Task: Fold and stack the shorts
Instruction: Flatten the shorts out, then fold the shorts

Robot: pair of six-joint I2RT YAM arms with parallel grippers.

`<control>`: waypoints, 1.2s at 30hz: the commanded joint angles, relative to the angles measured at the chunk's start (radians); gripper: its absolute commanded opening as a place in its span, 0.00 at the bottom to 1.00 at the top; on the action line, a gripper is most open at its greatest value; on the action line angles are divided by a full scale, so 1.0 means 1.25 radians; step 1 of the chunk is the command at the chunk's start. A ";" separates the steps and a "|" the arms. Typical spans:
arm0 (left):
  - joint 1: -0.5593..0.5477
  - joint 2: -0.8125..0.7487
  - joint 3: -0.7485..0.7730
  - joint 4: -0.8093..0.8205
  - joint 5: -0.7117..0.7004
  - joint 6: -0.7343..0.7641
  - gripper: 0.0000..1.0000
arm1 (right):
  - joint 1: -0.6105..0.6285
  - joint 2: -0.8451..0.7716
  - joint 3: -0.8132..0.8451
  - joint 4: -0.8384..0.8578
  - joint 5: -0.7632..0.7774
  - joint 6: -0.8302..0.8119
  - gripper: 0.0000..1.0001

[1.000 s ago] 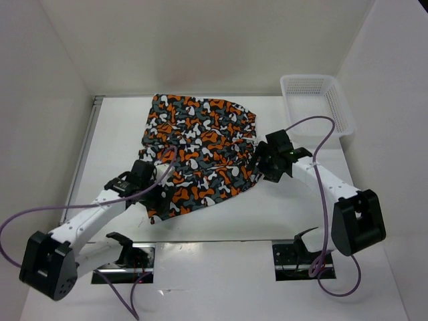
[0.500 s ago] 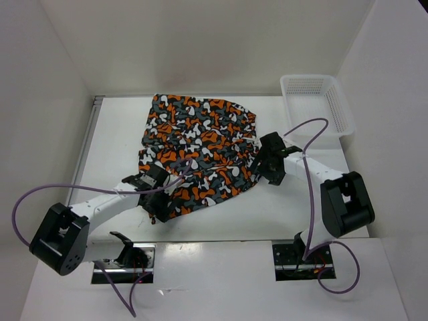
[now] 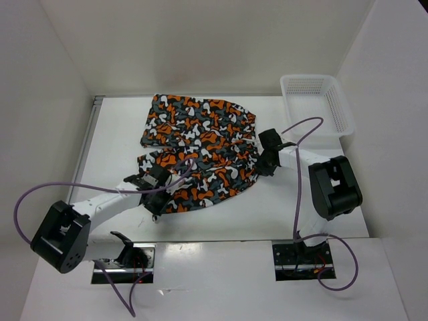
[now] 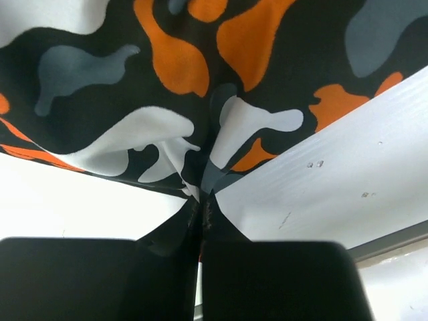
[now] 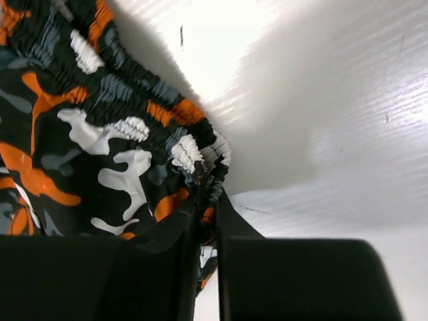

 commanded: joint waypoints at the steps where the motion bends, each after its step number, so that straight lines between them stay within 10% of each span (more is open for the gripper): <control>1: 0.001 0.041 -0.003 -0.021 -0.010 0.005 0.00 | -0.019 0.017 0.011 0.032 -0.004 -0.002 0.10; 15: 0.037 -0.292 0.310 -0.487 0.008 0.005 0.00 | -0.019 -0.357 0.148 -0.443 -0.118 -0.122 0.00; 25: 0.312 0.234 0.802 -0.248 0.118 0.005 0.00 | -0.019 -0.222 0.334 -0.478 -0.109 -0.223 0.00; 36: 0.287 0.781 1.483 -0.176 0.125 0.005 0.00 | -0.192 -0.087 0.349 -0.235 -0.251 -0.138 0.00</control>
